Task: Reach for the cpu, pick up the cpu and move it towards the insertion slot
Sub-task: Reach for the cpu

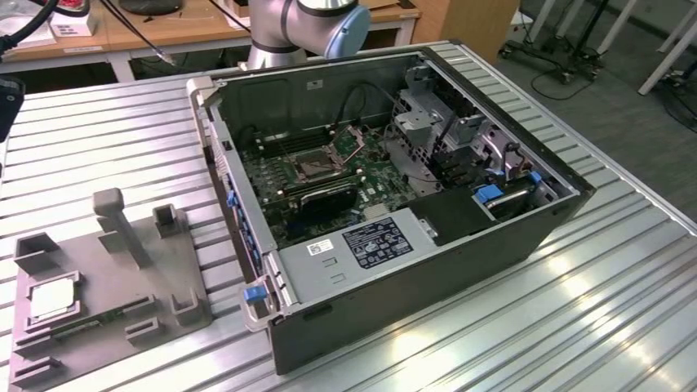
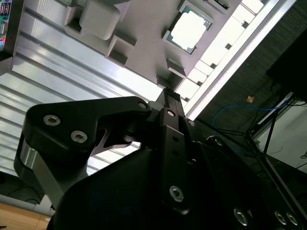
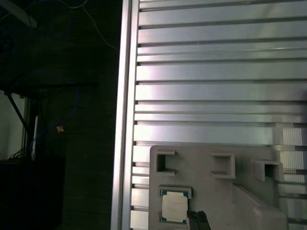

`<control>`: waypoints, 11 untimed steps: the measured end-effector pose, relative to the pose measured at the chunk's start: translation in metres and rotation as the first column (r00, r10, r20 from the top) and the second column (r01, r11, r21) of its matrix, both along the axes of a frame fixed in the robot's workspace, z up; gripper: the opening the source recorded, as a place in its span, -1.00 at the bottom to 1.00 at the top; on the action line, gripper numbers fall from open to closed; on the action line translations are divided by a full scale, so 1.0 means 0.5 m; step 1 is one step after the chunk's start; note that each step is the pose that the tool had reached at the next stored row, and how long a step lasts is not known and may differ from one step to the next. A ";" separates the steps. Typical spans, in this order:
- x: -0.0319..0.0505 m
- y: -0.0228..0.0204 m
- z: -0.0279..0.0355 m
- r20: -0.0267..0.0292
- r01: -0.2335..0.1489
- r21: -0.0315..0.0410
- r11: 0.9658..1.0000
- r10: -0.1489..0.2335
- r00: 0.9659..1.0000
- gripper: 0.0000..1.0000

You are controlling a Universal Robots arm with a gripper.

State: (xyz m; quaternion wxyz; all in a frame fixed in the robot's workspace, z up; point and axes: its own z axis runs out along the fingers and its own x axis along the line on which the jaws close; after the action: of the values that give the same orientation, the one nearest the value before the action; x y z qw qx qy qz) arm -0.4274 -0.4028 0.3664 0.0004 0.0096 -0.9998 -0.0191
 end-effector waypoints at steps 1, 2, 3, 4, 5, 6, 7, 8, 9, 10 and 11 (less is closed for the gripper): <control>0.000 0.0000 0.000 0.000 0.000 0.000 1.000 0.000 1.000 -0.79; 0.000 0.0000 0.000 0.000 0.000 0.000 1.000 0.000 1.000 -0.79; 0.000 0.0000 0.000 0.000 0.000 0.000 1.000 0.000 1.000 -0.79; 0.000 0.0000 0.000 0.000 0.000 0.000 1.000 0.000 1.000 -0.79; 0.000 0.0000 0.000 0.000 0.000 0.000 1.000 0.000 1.000 -0.79; -0.001 0.0000 0.000 0.000 0.000 0.000 1.000 0.000 1.000 -0.79; -0.001 0.0000 0.000 0.000 0.000 0.000 1.000 0.000 1.000 -0.79; -0.002 0.0000 0.000 0.000 0.000 0.000 1.000 0.000 1.000 -0.79; -0.002 0.0000 0.000 0.000 0.000 0.000 1.000 0.000 1.000 -0.79; -0.003 0.0000 0.000 0.000 0.000 0.000 1.000 0.000 1.000 -0.79; -0.004 0.0000 0.000 0.000 0.000 0.000 1.000 0.000 1.000 -0.79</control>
State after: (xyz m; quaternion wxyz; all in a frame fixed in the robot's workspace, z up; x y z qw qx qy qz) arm -0.4294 -0.4028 0.3664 0.0004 0.0096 -0.9998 -0.0191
